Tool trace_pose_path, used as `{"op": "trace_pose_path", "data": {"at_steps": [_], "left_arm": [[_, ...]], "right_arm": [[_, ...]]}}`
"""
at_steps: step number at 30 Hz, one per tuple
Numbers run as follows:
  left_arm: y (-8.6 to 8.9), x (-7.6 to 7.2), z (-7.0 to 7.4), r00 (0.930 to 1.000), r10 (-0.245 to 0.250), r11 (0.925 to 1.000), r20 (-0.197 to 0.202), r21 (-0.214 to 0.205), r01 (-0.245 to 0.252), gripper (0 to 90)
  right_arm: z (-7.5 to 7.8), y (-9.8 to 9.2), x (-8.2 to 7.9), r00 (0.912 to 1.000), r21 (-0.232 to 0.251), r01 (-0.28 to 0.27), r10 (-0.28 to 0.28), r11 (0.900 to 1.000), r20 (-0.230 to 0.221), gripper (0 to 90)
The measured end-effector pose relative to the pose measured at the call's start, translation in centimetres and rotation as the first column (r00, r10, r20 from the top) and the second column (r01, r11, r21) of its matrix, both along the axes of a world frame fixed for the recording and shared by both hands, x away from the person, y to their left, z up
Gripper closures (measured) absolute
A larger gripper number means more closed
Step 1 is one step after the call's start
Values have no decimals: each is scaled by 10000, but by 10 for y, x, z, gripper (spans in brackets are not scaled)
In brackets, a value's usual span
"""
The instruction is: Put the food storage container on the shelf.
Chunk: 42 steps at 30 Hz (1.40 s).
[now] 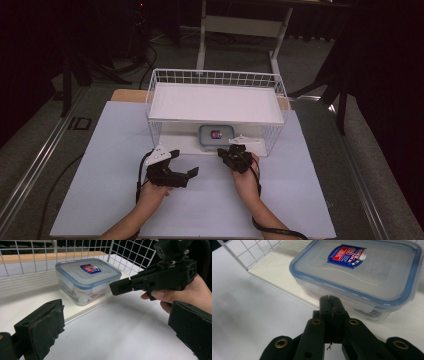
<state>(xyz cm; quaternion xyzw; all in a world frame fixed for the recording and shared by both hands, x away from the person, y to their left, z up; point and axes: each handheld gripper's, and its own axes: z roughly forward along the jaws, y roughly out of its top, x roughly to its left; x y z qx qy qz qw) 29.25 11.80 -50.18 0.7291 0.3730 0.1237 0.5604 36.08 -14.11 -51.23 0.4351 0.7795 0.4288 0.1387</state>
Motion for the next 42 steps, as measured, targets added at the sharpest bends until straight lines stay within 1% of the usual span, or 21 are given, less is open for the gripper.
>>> {"op": "trace_pose_path", "data": {"at_steps": [2,4,5,7,9,11,16,17,19,20,22,24,29,30,32,33,36,37,38,42], "left_arm": [[0,0,0,10000,4,10000,-10,-45,-4,15],[0,0,0,10000,42,10000,17,21,-42,14],[0,0,0,10000,58,10000,35,-17,-58,14],[0,0,0,9999,99,9999,71,71,-99,15],[0,-1,-1,9998,104,9999,149,57,-105,14],[0,0,-1,9999,57,9999,98,110,-58,15],[0,-1,-2,9999,76,9999,113,76,-76,15],[0,-1,-2,9999,41,10000,96,88,-42,15],[0,-1,-2,9999,40,10000,116,49,-41,15],[0,-1,-1,9998,50,9999,171,149,-52,15],[0,-2,-1,9998,5,9999,189,107,-8,15],[0,-2,-1,9998,18,9999,197,133,-20,15],[0,-2,-1,9998,45,10000,211,53,-46,14],[0,-1,-1,9998,47,9999,210,112,-50,14],[0,-2,-1,9997,35,10000,222,84,-37,15],[0,-2,-1,9997,52,9999,226,121,-55,15],[-1,-3,-1,9995,40,9998,325,188,-46,15],[-1,-3,-1,9994,11,9997,332,234,-19,15],[-1,-3,-1,9993,15,9998,382,185,-22,15],[-1,-3,0,9992,30,9998,408,205,-38,15]], "right_arm": [[-1,1,2,10000,23,19,-19,10000,-55,899],[-3,2,5,9999,115,31,-29,9999,-134,899],[-4,4,6,9999,114,49,-47,9999,-154,899],[-5,7,9,9998,107,23,-21,9999,-195,899],[-6,11,11,9998,90,12,-11,10000,-177,899],[-8,15,14,9998,110,1,1,9999,-223,899],[-9,20,17,9998,168,50,-47,9998,-168,899],[-9,22,21,9996,229,110,-104,9997,-256,899],[-9,23,22,9996,217,152,-146,9996,-255,899],[-9,24,23,9996,184,154,-150,9997,-220,898],[-9,25,27,9997,176,208,-206,9996,-128,899],[-10,26,29,9995,256,258,-253,9993,-168,898],[-11,30,35,9995,-3,317,-317,9995,-63,895],[-10,30,36,9993,-10,361,-361,9993,-80,895],[-10,32,38,9992,48,394,-393,9992,-110,888],[-10,32,39,9991,69,384,-383,9992,-191,887],[-10,34,39,9993,-39,361,-361,9993,-64,885],[-10,32,38,9994,62,346,-346,9994,-59,883],[-10,32,38,9994,62,346,-346,9994,-59,883],[-7,29,29,9999,-88,106,-105,9999,96,871]]}}
